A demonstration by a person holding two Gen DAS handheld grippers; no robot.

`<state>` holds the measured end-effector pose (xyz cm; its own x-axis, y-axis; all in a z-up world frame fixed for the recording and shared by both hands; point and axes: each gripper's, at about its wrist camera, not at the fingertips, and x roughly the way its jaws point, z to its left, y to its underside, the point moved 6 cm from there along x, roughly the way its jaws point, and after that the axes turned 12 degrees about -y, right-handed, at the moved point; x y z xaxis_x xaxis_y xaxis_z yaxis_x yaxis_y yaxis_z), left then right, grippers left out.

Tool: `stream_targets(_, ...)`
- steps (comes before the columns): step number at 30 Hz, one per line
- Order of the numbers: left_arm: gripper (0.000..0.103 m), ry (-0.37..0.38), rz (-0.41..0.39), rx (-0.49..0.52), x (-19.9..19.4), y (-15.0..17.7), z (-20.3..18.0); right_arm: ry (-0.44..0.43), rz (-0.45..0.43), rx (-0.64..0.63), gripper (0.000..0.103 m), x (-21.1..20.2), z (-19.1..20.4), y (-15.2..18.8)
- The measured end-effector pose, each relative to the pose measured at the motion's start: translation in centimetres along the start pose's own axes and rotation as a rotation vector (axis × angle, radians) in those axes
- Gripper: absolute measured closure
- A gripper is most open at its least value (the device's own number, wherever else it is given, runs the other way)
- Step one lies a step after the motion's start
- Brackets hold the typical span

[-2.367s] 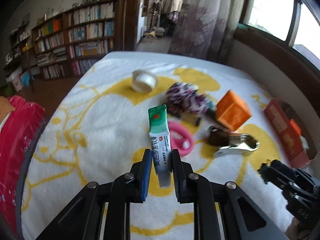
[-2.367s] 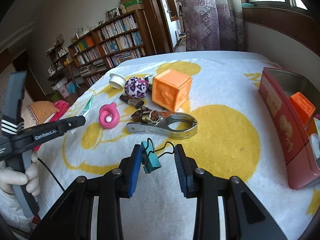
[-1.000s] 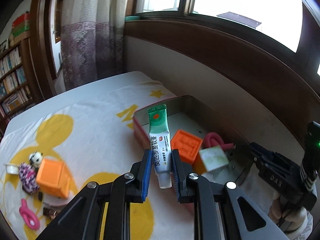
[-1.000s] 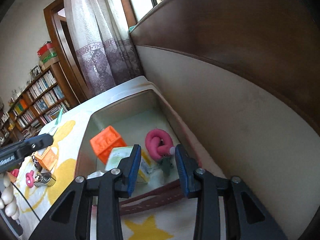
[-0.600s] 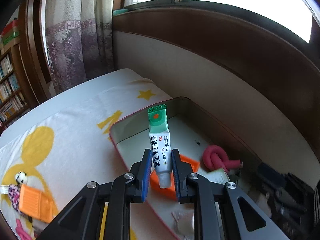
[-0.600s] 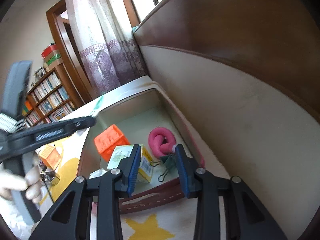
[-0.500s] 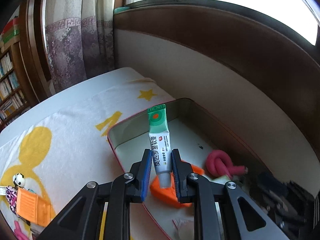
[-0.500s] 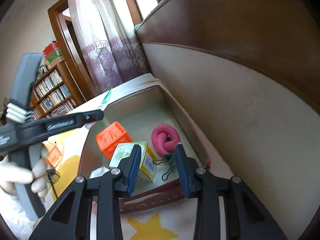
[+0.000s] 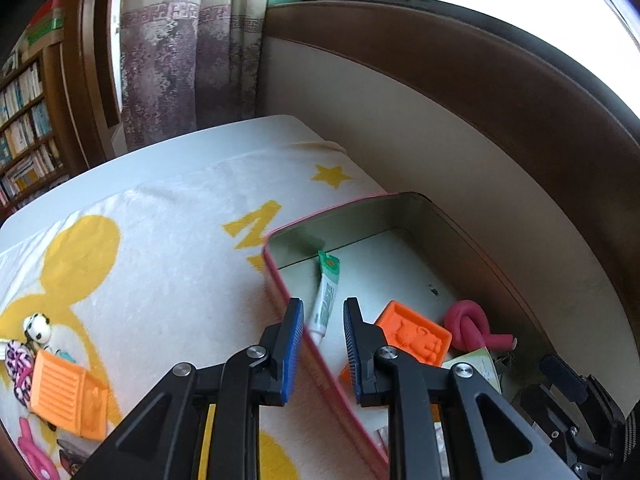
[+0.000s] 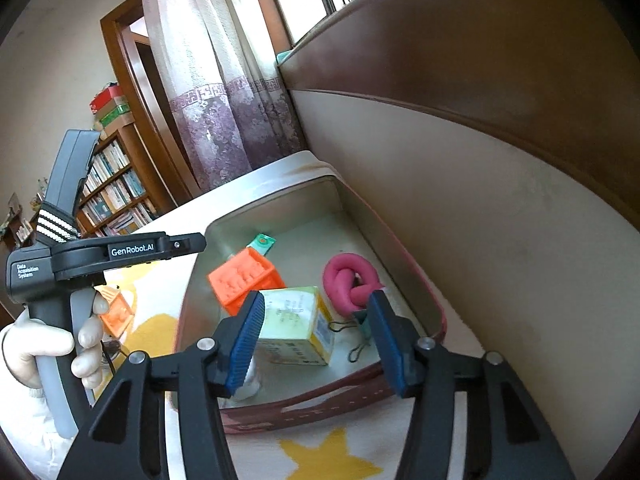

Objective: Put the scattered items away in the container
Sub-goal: 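Carry the tube and binder clip to the pink tin and release them, then withdraw both grippers from the tin back over the remaining items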

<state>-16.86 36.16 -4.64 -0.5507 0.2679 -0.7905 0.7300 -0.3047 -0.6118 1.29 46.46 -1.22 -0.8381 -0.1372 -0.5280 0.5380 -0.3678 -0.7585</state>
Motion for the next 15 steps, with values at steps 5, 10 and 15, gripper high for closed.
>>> stream_targets(5,0.012,-0.070,-0.092,-0.059,-2.2,0.3,2.8,-0.022,0.006,-0.015,0.045,0.3,1.8,0.2)
stream_targets(10,0.012,-0.084,-0.076,-0.089,-3.1,1.3,5.7,-0.057,0.023,-0.038,0.045,0.8,4.3,0.7)
stream_targets(15,0.012,-0.114,-0.080,-0.121,-4.9,3.0,9.5,-0.103,0.052,-0.076,0.045,1.7,7.6,1.6)
